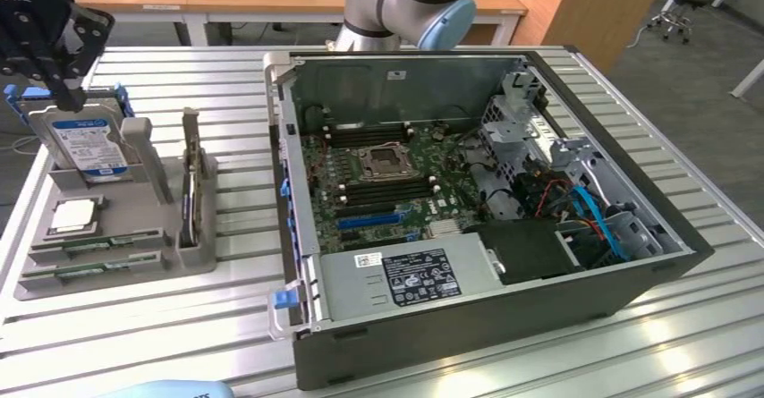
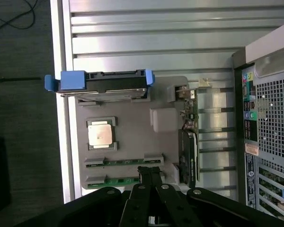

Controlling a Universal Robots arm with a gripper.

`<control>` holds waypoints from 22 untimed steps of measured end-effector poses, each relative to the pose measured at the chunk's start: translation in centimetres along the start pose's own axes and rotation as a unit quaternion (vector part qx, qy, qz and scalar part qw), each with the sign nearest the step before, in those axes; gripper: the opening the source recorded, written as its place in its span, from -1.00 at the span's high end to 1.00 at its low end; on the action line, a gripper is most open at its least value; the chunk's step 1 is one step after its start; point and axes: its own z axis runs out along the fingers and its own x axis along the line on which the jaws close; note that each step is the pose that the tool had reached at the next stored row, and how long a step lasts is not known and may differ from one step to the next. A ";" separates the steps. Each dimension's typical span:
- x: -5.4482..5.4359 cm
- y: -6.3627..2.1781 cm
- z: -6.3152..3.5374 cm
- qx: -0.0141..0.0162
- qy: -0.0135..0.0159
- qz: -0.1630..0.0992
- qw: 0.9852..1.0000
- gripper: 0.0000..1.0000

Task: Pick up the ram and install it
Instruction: 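Reach for the ram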

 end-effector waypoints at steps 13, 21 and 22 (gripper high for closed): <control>0.8 -0.16 0.04 0.000 0.001 0.000 1.000 0.80; 0.7 -1.28 0.00 0.000 0.001 0.000 1.000 0.80; 0.6 -1.44 0.00 0.000 0.001 0.000 1.000 0.80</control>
